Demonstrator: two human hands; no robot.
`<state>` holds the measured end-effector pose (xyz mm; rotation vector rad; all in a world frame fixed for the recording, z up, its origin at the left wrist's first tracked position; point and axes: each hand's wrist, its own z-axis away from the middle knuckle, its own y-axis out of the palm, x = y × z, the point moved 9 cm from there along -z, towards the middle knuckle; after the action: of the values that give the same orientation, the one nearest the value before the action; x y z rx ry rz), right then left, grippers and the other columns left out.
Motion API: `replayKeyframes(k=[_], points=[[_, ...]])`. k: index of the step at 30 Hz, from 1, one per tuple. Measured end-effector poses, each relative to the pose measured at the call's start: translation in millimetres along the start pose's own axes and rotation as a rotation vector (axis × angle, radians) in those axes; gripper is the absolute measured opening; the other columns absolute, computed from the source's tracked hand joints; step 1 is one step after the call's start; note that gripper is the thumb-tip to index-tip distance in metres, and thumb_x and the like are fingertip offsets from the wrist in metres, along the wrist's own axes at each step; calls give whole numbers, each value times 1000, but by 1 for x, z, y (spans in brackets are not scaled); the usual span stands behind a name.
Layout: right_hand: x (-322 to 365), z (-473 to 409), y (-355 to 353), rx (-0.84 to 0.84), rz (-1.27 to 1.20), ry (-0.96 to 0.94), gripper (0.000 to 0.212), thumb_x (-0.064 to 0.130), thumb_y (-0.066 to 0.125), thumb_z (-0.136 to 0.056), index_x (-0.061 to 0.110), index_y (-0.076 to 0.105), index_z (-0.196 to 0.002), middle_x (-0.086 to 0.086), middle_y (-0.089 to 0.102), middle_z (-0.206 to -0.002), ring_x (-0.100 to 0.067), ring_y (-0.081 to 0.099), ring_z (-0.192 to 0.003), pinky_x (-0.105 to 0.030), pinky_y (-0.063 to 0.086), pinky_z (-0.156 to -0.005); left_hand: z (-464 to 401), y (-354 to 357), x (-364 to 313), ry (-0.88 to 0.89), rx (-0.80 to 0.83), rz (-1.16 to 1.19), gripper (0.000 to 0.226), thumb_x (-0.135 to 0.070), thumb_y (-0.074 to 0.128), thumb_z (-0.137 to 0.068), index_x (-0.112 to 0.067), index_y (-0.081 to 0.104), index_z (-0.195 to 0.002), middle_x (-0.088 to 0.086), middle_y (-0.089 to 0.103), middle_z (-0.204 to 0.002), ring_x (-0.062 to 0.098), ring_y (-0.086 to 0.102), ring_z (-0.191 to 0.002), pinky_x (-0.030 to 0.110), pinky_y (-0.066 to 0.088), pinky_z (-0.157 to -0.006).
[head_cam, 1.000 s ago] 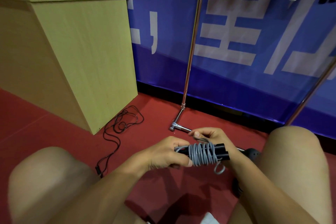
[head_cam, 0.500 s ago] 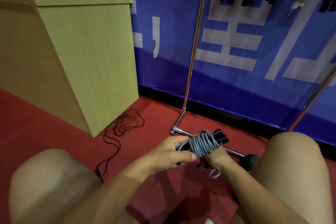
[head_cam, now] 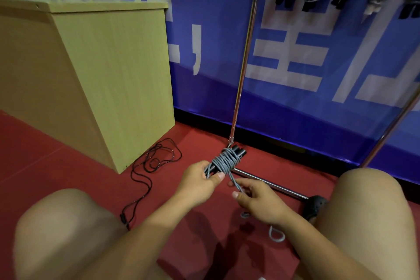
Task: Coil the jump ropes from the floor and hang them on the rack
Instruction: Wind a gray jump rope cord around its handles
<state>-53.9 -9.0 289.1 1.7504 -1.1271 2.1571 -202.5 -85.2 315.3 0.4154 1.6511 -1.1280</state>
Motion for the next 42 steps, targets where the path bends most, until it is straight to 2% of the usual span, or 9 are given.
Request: replayKeyframes(k=[5, 8, 13, 20, 24, 28, 32, 37, 42], points=[[0, 4, 8, 106, 15, 21, 9, 9, 62, -91, 16, 64, -97, -2, 54, -68, -12, 51, -59, -22, 48, -56, -3, -5, 2, 5, -65, -155, 19, -33, 72, -86, -18, 68, -97, 2, 71, -86, 24, 65, -83, 39, 51, -74], [-3, 5, 9, 98, 87, 41, 13, 10, 64, -86, 18, 61, -96, 4, 62, -69, -10, 60, -61, -23, 50, -60, -4, -3, 6, -4, -70, -191, 21, -35, 71, -87, -20, 67, -101, -2, 70, -87, 20, 65, -83, 38, 53, -76], [-10, 5, 12, 89, 171, 48, 18, 26, 62, -75, 28, 56, -91, 4, 67, -77, -6, 57, -65, -37, 53, -71, -5, -3, 9, -17, -98, -265, 20, -38, 70, -87, -23, 64, -99, -5, 67, -80, 19, 64, -75, 35, 53, -69], [-15, 0, 9, 31, 126, 98, 31, 1, 51, -84, 26, 57, -101, 6, 73, -79, -10, 64, -63, -30, 55, -65, -9, -11, 13, -38, -147, -325, 20, -40, 68, -88, -24, 62, -99, -5, 63, -77, 23, 61, -75, 31, 44, -63], [-35, -2, -6, -74, 113, 229, 14, 10, 66, -79, 20, 65, -89, 1, 69, -67, -16, 66, -57, -41, 59, -66, -10, -13, 16, -46, -160, -347, 20, -39, 68, -89, -23, 61, -100, -4, 65, -82, 23, 62, -79, 31, 47, -66], [-43, 1, -16, -92, 226, 331, 8, 12, 67, -74, 16, 65, -80, -2, 72, -65, -13, 67, -55, -29, 57, -62, -12, -16, 21, -65, -173, -360, 20, -39, 68, -88, -23, 61, -98, -2, 67, -85, 25, 64, -82, 34, 52, -71], [-44, 2, -26, -117, 345, 355, 5, 18, 70, -77, 17, 67, -81, -4, 74, -72, -17, 69, -67, -32, 56, -70, -14, -23, 24, -93, -196, -343, 17, -37, 68, -87, -24, 61, -96, -1, 67, -85, 26, 64, -82, 32, 49, -69], [-26, 9, -7, -36, -160, 312, 7, 0, 54, -96, 4, 59, -100, -6, 59, -52, -15, 55, -41, -27, 51, -45, -15, -32, 21, -85, -241, -333, 15, -34, 68, -88, -23, 60, -92, -3, 62, -81, 24, 60, -80, 30, 38, -66], [-23, 15, -2, 48, -235, 380, 12, 8, 57, -98, 7, 67, -102, -3, 55, -66, -8, 46, -42, -20, 43, -39, -16, -41, 15, -62, -290, -319, 14, -31, 68, -89, -21, 60, -94, -5, 60, -79, 22, 53, -76, 30, 37, -65]])
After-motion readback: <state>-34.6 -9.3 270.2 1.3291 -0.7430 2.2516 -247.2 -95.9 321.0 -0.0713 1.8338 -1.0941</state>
